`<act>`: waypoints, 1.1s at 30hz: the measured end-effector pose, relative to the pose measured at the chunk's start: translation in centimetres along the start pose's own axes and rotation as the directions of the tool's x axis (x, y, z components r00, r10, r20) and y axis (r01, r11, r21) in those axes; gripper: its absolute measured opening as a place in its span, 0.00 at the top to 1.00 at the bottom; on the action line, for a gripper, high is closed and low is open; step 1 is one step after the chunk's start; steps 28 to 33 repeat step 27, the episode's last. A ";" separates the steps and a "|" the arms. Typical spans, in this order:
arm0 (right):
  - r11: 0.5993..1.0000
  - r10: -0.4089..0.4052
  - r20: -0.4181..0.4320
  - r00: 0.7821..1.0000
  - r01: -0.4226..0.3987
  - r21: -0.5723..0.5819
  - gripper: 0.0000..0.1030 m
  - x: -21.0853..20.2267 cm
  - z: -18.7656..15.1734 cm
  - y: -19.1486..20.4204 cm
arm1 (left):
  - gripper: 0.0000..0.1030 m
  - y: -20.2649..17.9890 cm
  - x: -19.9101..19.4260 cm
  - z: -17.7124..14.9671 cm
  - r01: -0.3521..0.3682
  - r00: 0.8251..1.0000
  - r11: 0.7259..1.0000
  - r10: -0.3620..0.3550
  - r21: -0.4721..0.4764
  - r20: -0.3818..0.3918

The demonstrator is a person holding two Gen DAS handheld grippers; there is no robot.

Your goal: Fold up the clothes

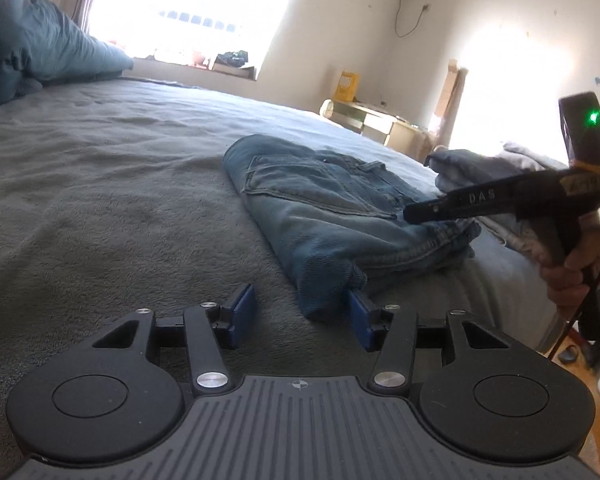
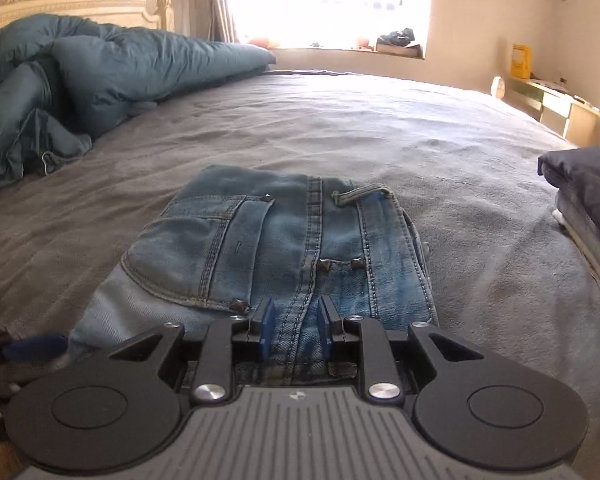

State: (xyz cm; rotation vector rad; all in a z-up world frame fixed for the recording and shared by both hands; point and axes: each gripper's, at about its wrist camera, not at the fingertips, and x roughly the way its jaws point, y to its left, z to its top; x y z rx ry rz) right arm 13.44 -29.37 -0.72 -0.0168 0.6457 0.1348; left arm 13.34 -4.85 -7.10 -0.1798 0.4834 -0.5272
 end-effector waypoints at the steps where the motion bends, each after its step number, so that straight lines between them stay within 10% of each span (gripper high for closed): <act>1: 1.000 -0.002 0.007 1.000 0.002 0.006 0.76 -0.2 0.1 0.1 | 0.51 0.0 -0.3 0.0 -0.003 1.000 1.000 0.003 0.007 0.003; 7: 0.943 0.263 0.087 0.961 -0.276 0.186 0.74 -4.4 -0.7 -0.1 | 0.51 0.2 -1.9 0.1 -0.036 0.999 0.998 0.035 0.048 0.011; 13: 0.650 0.535 0.115 0.837 -0.495 0.577 0.65 -1.9 -4.0 -2.7 | 0.51 0.0 -1.3 0.9 -0.036 0.999 0.997 0.037 0.061 -0.004; 17: 0.547 0.576 0.104 0.811 -0.477 0.688 0.60 0.4 -5.2 -3.5 | 0.51 -0.4 -0.6 0.9 -0.036 0.999 0.998 0.037 0.057 -0.015; 33: 0.464 0.617 0.096 0.781 -0.459 0.758 0.58 3.6 -6.4 -2.9 | 0.51 -0.4 0.0 1.1 -0.026 0.999 0.999 0.027 0.037 -0.026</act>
